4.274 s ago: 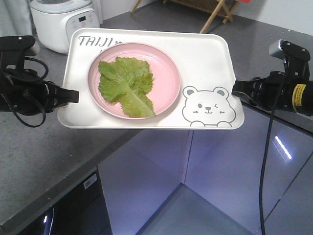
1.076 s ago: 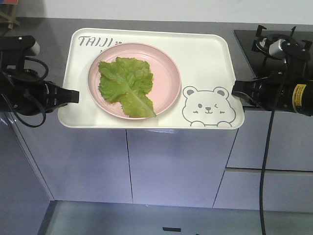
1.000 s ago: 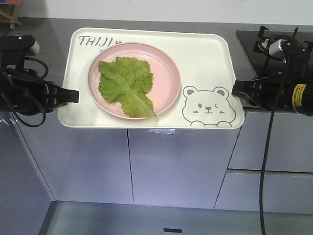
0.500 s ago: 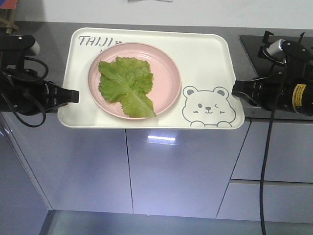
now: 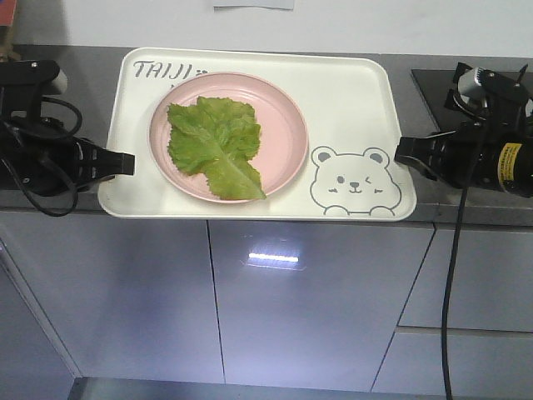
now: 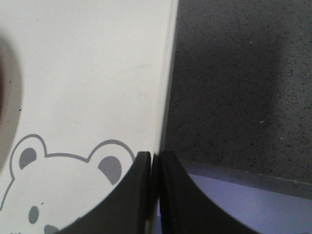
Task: Transfer vegetables to tray and serve
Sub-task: 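Hold the tray level with both grippers while the base drives away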
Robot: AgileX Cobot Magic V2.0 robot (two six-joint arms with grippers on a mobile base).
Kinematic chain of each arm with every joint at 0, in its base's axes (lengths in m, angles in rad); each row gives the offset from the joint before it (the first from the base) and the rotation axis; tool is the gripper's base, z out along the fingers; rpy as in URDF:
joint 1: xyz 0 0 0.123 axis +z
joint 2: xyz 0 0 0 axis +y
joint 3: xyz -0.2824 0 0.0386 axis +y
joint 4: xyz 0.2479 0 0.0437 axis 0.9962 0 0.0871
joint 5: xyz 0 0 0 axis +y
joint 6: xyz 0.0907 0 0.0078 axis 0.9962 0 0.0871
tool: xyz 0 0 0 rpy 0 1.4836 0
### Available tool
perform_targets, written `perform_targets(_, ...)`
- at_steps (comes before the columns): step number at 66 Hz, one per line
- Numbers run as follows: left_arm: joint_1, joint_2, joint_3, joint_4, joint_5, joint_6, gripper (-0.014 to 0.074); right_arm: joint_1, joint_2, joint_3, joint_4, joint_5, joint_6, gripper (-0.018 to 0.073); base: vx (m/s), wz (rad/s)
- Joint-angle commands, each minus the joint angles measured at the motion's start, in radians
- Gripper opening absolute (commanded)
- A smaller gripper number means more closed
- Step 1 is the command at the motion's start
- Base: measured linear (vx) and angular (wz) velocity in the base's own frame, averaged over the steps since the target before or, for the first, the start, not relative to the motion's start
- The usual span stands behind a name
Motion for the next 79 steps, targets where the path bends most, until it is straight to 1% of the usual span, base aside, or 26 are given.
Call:
perform_targets(1, -0.031, -0.035, -0.033, -0.106, -0.093, 0.023, -0.0006, 0.028, -0.049, -0.031, 0.016, -0.183, -0.01, -0.0003, 0.11, -0.02)
perform_targets(38, -0.031, -0.035, -0.033, -0.106, -0.093, 0.023, -0.0006, 0.028, -0.049, -0.031, 0.016, -0.183, -0.01, -0.0003, 0.1, -0.05)
perform_targets(79, -0.031, -0.035, -0.033, -0.106, -0.093, 0.023, -0.0006, 0.028, -0.049, -0.031, 0.016, -0.183, -0.01, -0.0003, 0.07, 0.02)
